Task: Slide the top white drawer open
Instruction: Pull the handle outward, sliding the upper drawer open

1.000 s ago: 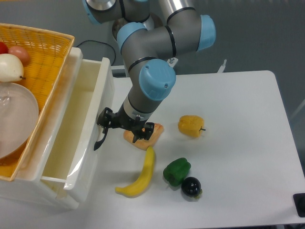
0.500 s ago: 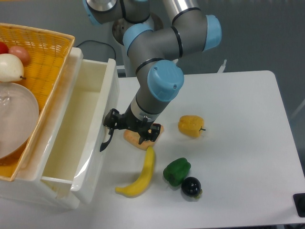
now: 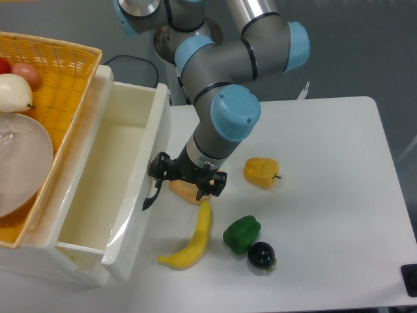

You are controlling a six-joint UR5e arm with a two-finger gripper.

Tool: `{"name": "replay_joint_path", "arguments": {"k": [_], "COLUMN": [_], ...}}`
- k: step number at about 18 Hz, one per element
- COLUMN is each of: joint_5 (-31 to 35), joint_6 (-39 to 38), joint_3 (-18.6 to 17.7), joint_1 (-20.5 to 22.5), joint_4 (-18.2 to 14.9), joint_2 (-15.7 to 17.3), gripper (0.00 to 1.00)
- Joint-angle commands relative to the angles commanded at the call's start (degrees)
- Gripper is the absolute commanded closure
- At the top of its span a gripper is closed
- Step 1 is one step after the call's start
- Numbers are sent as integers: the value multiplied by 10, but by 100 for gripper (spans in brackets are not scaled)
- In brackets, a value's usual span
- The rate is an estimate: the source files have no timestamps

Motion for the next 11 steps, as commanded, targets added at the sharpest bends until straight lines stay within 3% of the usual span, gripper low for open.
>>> {"name": "replay_joint_path", "arguments": {"k": [11], "joint_5": [0], "joint_6": [4], "joint_3": [0], "joint_1": [5], "joint_4": [8], "joint_2": [0], "gripper": [0]}}
